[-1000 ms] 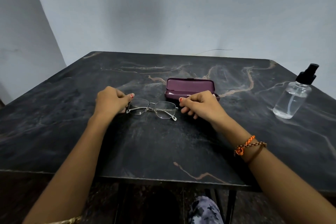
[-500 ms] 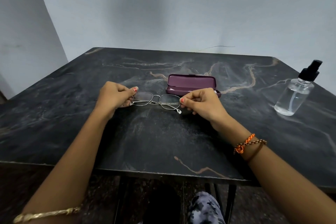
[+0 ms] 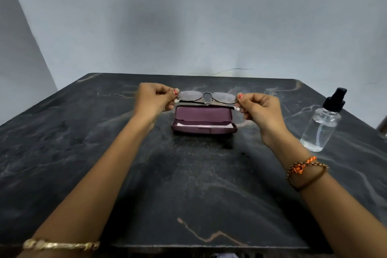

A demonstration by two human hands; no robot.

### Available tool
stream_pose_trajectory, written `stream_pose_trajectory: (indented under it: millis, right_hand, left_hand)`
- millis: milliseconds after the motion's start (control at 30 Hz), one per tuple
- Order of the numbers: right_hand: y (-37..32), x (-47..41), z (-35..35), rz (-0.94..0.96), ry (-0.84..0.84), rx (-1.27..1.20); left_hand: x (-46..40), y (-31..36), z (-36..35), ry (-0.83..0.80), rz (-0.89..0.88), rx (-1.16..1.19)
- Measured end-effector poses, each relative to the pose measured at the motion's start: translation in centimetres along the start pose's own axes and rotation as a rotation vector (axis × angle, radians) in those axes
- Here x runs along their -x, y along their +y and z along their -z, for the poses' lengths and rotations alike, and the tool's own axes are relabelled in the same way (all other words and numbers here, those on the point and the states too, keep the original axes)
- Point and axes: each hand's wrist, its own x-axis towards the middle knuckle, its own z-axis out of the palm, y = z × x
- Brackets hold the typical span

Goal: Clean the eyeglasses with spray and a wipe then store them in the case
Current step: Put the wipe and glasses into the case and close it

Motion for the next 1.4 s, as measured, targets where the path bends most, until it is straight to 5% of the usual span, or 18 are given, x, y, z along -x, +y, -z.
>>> stream_pose_trajectory:
  millis: [533,1400]
  right_hand:
    - [4.7,-1.7,0.5,-0.081,0.017,0.230]
    - [5.0,-1.0,0.4,-0.017,-0.080,0.513]
  left_hand:
    - [-1.1,-4.4,-1.1,-0.043,0.100,-0.305]
    - [-0.5,-3.6,-0.5,-0.076,0.198,-0.377]
